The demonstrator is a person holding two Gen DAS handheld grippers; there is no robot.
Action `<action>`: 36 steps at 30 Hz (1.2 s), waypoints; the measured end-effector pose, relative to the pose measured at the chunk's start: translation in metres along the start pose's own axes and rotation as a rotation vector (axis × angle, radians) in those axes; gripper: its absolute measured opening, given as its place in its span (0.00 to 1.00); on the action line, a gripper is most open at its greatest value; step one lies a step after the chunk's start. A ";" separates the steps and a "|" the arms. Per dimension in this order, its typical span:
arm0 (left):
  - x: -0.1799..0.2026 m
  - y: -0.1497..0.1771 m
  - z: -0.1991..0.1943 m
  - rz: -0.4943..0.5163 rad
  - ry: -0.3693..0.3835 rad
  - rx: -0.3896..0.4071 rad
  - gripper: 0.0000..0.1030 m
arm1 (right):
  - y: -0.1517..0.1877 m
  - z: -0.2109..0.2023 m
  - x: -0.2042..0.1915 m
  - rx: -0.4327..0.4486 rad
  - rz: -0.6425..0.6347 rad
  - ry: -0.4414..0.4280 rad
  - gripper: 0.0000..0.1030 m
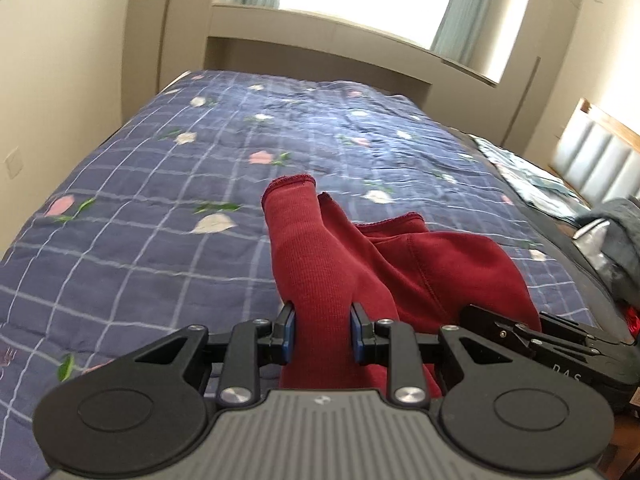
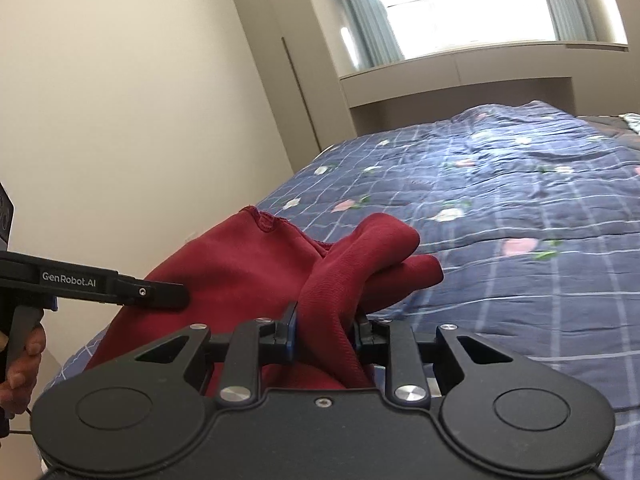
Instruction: Fold small clothes
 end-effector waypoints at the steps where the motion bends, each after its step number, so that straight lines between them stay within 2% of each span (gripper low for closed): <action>1: -0.008 0.002 0.001 -0.013 -0.002 -0.003 0.28 | 0.002 0.004 -0.004 -0.008 -0.002 0.000 0.25; 5: -0.033 0.016 0.008 -0.048 -0.010 -0.028 0.29 | 0.015 0.017 -0.013 -0.046 -0.014 0.009 0.24; 9: -0.050 0.029 0.017 -0.083 -0.017 -0.045 0.32 | 0.023 0.019 -0.008 -0.042 -0.024 0.055 0.25; 14: -0.059 0.038 0.018 -0.113 -0.019 -0.051 0.38 | 0.029 0.023 0.005 -0.056 -0.006 0.101 0.36; 15: -0.059 0.038 0.018 -0.111 -0.027 -0.052 0.45 | 0.030 0.023 0.007 -0.059 -0.003 0.108 0.38; 16: -0.058 0.038 0.019 -0.109 -0.034 -0.054 0.61 | 0.031 0.023 0.008 -0.061 -0.001 0.114 0.45; 17: -0.057 0.038 0.017 -0.109 -0.044 -0.053 0.70 | 0.031 0.022 0.009 -0.060 -0.002 0.124 0.59; 18: -0.057 0.037 0.015 -0.110 -0.066 -0.044 0.87 | 0.030 0.020 0.009 -0.051 -0.005 0.136 0.67; 19: -0.057 0.036 0.012 -0.108 -0.087 -0.033 0.93 | 0.030 0.016 0.009 -0.041 -0.009 0.142 0.80; 21: -0.055 0.035 0.005 -0.093 -0.116 -0.017 0.94 | 0.026 0.007 0.007 -0.016 -0.024 0.146 0.86; 23: -0.051 0.034 -0.001 -0.091 -0.130 -0.019 0.97 | 0.022 -0.004 0.005 0.005 -0.037 0.160 0.96; 30: -0.026 0.042 -0.045 -0.078 -0.125 0.066 1.00 | 0.007 -0.066 -0.007 0.121 -0.073 0.179 0.99; 36: 0.004 0.059 -0.093 -0.034 -0.142 0.151 1.00 | 0.011 -0.130 -0.020 0.201 -0.093 0.185 0.99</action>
Point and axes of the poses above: each gripper's, at about its wrist camera, not at the fingertips, and z roughly the way its jaws point, x to its right, y to its underside, the point moved 8 cm from there along z, roughly the way its jaws point, and after that the axes turned 9 degrees about y, right-handed, at the moved point
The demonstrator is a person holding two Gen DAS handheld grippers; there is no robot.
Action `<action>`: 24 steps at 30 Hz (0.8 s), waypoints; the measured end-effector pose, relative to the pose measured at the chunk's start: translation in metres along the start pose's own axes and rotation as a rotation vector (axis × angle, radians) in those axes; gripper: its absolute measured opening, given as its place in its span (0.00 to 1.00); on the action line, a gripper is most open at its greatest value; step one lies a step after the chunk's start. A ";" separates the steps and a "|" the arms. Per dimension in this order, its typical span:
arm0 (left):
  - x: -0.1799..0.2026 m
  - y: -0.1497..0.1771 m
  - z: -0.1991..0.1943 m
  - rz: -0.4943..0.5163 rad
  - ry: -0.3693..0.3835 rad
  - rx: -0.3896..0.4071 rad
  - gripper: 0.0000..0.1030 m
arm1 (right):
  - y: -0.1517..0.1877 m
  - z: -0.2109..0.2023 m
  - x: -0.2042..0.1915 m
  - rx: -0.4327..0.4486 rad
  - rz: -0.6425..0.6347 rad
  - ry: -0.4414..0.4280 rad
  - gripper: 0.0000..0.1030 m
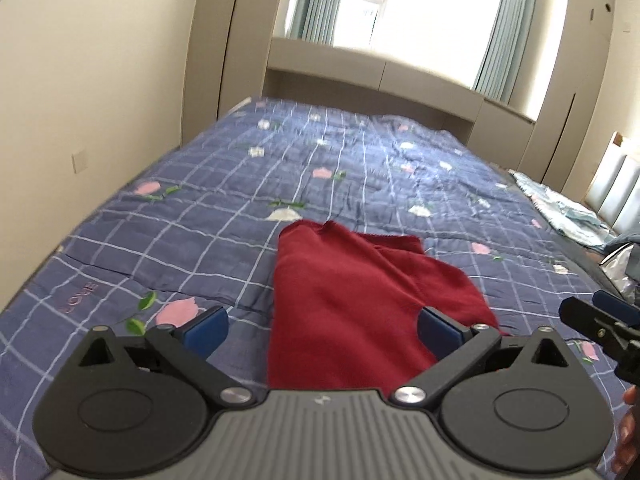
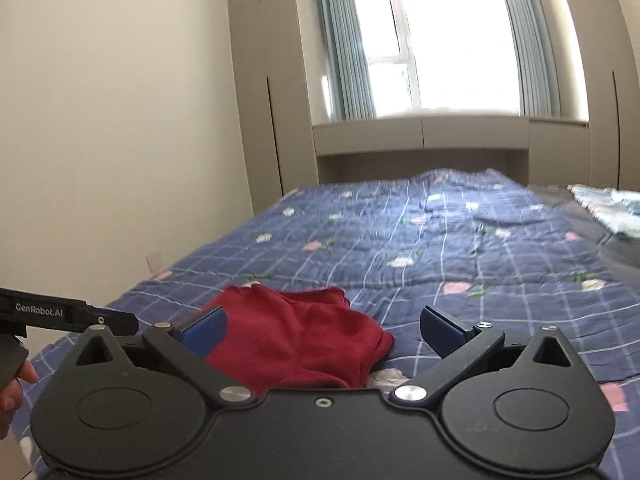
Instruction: Fold small clothes
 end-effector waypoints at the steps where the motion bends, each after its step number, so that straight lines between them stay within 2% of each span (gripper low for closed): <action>1: 0.005 0.003 -0.010 0.012 -0.001 0.014 1.00 | 0.000 -0.012 0.000 0.013 -0.002 0.001 0.99; 7: 0.032 0.027 -0.059 0.091 -0.011 0.064 1.00 | 0.011 -0.075 0.000 0.058 -0.015 0.008 0.99; 13: 0.046 0.055 -0.093 0.120 -0.011 0.088 1.00 | 0.025 -0.122 0.000 0.094 -0.015 0.028 0.99; 18: 0.050 0.078 -0.115 0.140 -0.019 0.106 1.00 | 0.037 -0.152 -0.002 0.135 -0.019 0.056 0.99; 24: 0.047 0.105 -0.130 0.146 -0.034 0.115 1.00 | 0.061 -0.173 -0.009 0.134 -0.049 0.083 0.99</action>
Point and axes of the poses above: each gripper's, at about its wrist camera, not at the fingertips, and z roughly the way its jaws point, x to its right, y to its underside, the point moved 8 cm from there along z, roughly the way its jaws point, and after that the axes turned 9 degrees about y, right-handed, at the moved point
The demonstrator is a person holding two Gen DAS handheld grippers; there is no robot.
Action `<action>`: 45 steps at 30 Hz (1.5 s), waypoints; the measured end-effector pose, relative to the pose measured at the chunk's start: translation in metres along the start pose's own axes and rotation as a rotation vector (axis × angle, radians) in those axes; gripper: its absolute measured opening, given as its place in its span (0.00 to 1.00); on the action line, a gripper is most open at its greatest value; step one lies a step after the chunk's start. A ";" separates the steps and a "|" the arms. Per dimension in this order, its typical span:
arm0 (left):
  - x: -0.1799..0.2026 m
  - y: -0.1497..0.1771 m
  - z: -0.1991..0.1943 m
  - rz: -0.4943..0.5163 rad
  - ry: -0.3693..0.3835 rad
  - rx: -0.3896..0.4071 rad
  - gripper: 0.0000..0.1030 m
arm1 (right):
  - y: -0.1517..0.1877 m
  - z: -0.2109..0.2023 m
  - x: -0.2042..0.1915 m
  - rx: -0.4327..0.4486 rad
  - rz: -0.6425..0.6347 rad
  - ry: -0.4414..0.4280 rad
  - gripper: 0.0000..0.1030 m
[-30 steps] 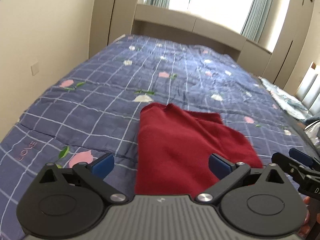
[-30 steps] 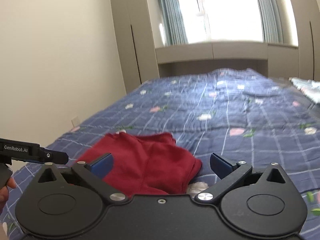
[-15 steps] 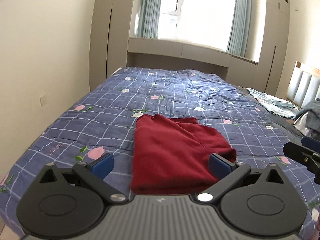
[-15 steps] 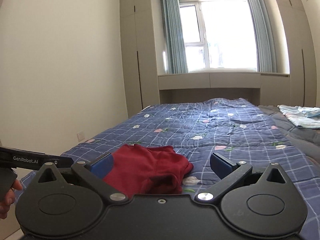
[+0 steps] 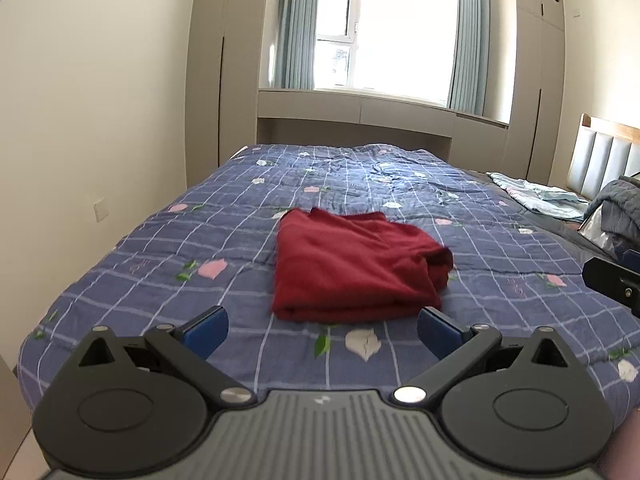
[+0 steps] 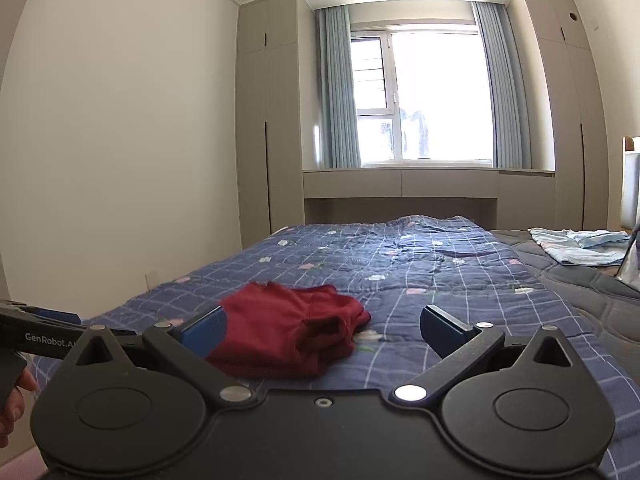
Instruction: Fold small clothes
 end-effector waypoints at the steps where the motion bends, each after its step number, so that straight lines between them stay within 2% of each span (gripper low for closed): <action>1: 0.000 0.005 -0.003 0.001 -0.001 0.002 1.00 | 0.003 -0.003 -0.001 -0.001 -0.006 0.007 0.99; 7: -0.003 0.024 -0.022 0.001 -0.025 0.016 1.00 | 0.015 -0.019 -0.006 0.001 0.013 0.016 0.99; 15: -0.005 0.024 -0.038 -0.014 -0.033 0.043 1.00 | 0.018 -0.027 -0.009 0.002 0.005 0.007 0.99; 45: -0.005 0.023 -0.042 -0.002 -0.035 0.047 1.00 | 0.018 -0.031 -0.005 0.009 0.017 0.010 0.99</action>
Point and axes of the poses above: each gripper's, at about its wrist camera, not at the fingertips, and z roughly the way its jaws point, x to its right, y to its underside, the point moved 8 cm from there along z, roughly the way its jaws point, and after that the axes turned 9 degrees about y, right-handed, at the moved point
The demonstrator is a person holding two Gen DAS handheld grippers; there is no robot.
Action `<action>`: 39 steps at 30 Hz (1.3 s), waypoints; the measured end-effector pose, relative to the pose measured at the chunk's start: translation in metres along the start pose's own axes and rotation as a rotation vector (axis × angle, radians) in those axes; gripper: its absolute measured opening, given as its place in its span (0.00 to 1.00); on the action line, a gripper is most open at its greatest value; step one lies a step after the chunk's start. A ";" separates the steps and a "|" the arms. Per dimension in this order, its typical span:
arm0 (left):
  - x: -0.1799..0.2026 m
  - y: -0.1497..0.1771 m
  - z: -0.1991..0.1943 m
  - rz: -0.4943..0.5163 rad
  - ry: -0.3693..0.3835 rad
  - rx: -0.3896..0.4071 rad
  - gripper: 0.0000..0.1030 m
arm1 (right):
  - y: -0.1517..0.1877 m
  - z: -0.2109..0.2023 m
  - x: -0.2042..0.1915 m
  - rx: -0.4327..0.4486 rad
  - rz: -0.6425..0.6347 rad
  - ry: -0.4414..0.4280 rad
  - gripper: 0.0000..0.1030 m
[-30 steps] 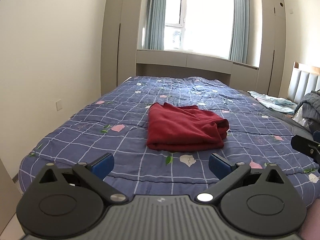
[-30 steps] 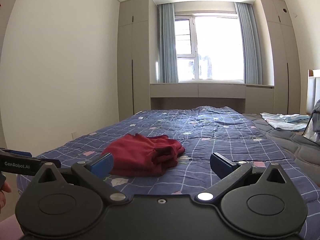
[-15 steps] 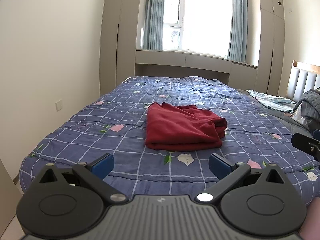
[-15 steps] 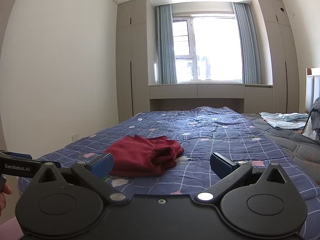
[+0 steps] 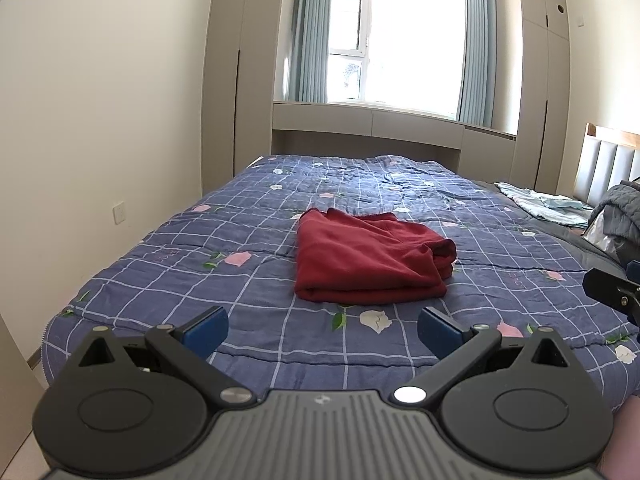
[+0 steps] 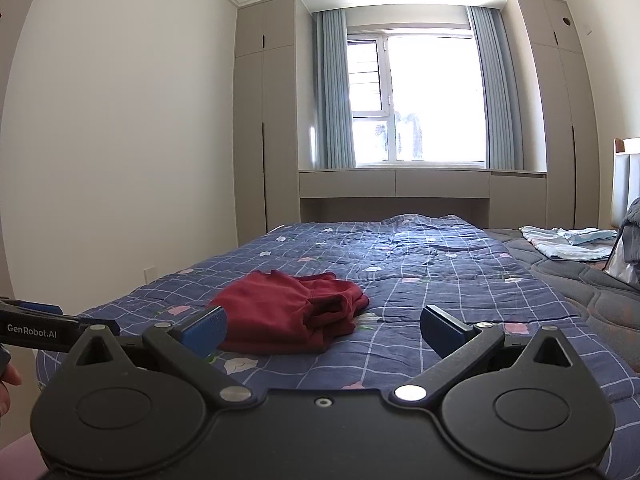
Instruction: Fold small clothes
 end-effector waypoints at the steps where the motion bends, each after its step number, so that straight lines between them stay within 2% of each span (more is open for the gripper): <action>1: 0.000 0.000 0.000 0.000 0.000 0.000 1.00 | 0.000 0.000 0.000 0.000 0.000 0.000 0.99; 39: 0.001 0.002 -0.003 -0.002 0.005 -0.003 1.00 | 0.000 0.000 0.000 0.000 -0.001 0.000 0.99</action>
Point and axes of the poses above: each gripper's, at about its wrist camera, not at the fingertips, and z roughly the way its jaws point, x to its right, y to its underside, the point moved 8 cm from there along z, roughly the way its jaws point, and after that the axes turned 9 degrees about y, right-handed, at the moved point
